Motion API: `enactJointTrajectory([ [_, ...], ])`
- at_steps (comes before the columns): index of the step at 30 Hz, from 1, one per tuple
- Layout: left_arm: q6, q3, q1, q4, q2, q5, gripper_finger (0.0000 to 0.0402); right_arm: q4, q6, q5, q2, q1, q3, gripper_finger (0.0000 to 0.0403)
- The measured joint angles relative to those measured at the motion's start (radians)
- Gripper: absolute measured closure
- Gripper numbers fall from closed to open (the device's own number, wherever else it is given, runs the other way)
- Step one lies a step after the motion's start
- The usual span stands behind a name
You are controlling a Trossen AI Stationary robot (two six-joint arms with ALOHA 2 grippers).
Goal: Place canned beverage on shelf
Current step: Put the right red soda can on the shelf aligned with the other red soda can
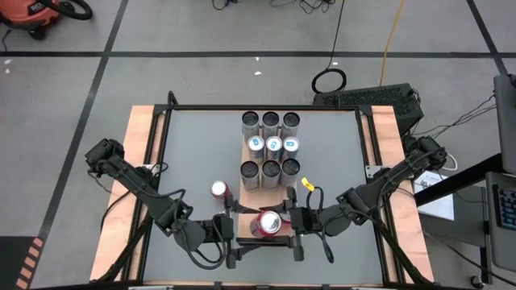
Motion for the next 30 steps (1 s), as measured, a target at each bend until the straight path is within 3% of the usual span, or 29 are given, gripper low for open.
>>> enactJointTrajectory([
  [26,-0.131,0.001,0.072,-0.088,0.001,0.022,0.0006,-0.010,-0.017,0.026,0.010,-0.009,-0.001,0.0165],
  [30,-0.098,0.000,0.037,-0.091,-0.011,-0.028,0.0006,-0.001,-0.022,0.004,0.010,-0.009,0.000,0.0165],
])
